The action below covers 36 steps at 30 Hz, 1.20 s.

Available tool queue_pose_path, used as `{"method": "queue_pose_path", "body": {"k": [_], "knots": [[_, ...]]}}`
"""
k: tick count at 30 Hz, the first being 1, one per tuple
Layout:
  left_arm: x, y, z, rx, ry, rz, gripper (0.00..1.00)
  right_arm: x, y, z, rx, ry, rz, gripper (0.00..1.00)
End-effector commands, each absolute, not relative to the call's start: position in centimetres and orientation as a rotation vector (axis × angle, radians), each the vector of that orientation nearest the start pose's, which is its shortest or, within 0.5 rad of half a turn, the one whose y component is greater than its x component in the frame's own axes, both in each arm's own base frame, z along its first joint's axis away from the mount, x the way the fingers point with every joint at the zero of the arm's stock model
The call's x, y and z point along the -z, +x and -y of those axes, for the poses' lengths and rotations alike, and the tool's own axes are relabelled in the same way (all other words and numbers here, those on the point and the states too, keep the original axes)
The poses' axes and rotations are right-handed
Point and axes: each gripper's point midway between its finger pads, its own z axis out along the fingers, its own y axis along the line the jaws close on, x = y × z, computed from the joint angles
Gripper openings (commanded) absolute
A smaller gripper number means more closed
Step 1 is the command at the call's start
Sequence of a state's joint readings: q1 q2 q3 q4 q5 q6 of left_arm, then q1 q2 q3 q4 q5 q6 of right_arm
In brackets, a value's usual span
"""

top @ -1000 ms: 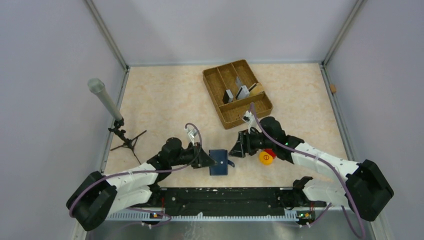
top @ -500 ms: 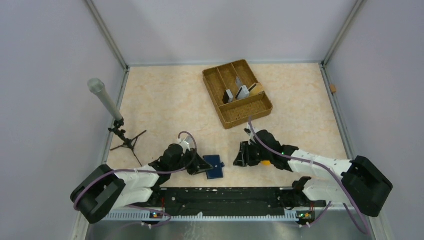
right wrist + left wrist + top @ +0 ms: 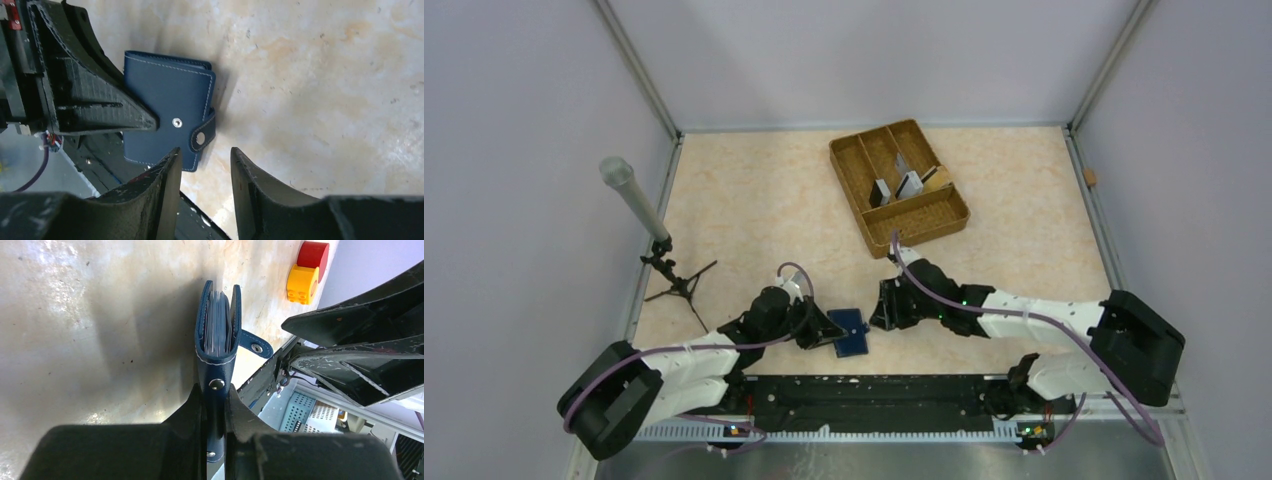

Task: Put the credit cards into the card holder
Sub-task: Close the card holder at the center of the board.

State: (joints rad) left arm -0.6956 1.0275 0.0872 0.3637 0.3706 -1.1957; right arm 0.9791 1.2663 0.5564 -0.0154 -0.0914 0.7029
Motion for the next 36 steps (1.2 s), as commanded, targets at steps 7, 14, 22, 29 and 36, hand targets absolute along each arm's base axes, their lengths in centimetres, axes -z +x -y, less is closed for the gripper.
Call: {"method": "queue_pose_path", "body": {"k": [7, 14, 22, 29, 36], "knots": [[-3.4, 13.6, 23.8, 1.297, -0.356, -2.502, 0.00, -7.3, 15.8, -32.7, -0.841, -0.475, -2.439, 0.32], [-3.3, 13.6, 23.8, 1.297, -0.358, -2.509, 0.00, -7.3, 15.1, -33.5, -0.840, -0.524, -2.434, 0.31], [-3.3, 13.6, 23.9, 1.296, -0.358, -2.515, 0.00, -6.6, 15.2, -33.4, -0.808, -0.533, -2.459, 0.21], [-3.3, 13.7, 23.9, 1.293, -0.358, -2.516, 0.00, -6.7, 15.2, -33.3, -0.806, -0.530, -2.457, 0.05], [-3.2, 13.6, 23.8, 1.289, -0.357, -2.522, 0.00, -7.0, 15.1, -33.1, -0.808, -0.528, -2.458, 0.11]]}}
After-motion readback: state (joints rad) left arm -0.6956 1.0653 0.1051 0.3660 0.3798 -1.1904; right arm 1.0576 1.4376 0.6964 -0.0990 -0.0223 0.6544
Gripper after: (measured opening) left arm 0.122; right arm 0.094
